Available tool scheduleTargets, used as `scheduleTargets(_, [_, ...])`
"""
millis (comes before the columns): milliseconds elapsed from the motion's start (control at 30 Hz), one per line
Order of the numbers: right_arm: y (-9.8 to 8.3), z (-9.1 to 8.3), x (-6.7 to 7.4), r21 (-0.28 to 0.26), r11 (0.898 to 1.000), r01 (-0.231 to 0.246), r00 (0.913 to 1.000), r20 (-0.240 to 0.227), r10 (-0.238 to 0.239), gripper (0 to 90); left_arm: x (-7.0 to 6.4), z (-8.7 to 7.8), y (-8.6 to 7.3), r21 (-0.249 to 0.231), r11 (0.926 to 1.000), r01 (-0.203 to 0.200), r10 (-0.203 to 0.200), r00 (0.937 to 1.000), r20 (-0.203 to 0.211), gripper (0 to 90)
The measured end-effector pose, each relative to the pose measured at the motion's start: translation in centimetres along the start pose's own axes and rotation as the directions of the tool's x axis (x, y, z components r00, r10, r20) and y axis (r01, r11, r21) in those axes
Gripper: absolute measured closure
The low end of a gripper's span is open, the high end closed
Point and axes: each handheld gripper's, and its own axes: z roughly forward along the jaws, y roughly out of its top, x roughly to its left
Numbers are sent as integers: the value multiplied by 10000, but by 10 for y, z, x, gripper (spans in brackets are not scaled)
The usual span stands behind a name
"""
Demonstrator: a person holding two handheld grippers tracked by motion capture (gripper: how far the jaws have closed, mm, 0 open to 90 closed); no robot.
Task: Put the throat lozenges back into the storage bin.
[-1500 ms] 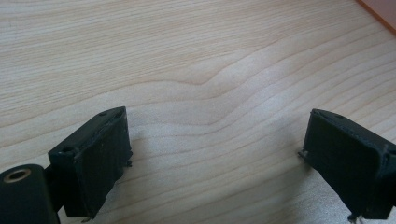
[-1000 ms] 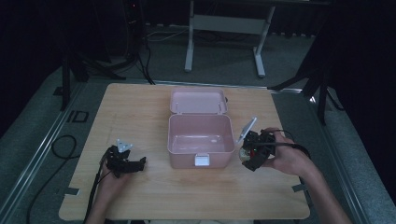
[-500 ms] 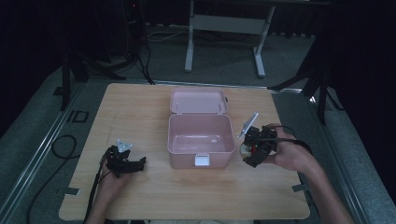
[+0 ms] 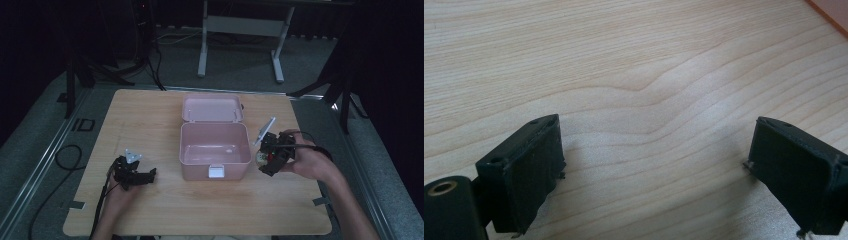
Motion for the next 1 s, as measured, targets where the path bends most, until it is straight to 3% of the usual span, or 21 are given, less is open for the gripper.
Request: scheduleTargets(1000, [19, -4, -6, 104, 9997, 237, 9997, -35, -237, 200, 0, 0, 0, 8, 10000, 2, -2, 10000, -1, 80])
